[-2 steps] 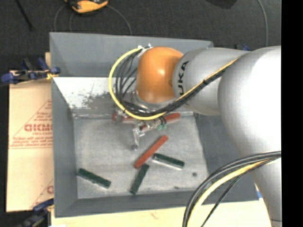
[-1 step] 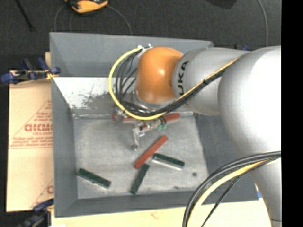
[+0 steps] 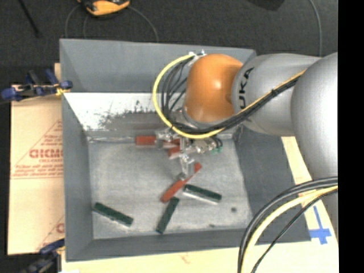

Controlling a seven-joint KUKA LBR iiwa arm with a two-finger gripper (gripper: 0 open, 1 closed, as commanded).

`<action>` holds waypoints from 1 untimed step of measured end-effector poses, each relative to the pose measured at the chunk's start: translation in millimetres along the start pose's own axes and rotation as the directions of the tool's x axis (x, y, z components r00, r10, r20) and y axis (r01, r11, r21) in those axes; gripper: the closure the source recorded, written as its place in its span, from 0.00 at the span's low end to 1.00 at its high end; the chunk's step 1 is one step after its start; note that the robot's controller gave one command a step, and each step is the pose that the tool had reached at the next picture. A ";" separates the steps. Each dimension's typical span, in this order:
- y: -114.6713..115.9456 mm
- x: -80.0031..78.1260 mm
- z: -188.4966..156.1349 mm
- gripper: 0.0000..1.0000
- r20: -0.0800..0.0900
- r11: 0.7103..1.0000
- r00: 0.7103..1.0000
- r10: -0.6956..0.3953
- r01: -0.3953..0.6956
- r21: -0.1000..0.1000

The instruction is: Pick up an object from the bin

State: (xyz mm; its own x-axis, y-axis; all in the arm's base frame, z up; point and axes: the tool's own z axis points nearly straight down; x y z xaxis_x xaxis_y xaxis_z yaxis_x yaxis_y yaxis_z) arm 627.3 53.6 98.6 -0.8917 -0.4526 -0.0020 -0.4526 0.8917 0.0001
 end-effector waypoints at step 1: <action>-23.2 -2.2 -15.1 0.00 0.002 1.000 1.000 0.024 -0.024 0.004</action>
Offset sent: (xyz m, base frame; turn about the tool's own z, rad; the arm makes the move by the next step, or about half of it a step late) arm -0.0336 0.0595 -0.0178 0.2654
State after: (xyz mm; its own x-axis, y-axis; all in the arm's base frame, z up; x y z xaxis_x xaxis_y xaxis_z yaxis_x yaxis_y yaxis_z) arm 639.8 33.9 113.8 -0.9024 -0.4310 -0.0043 -0.4309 0.9024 -0.0035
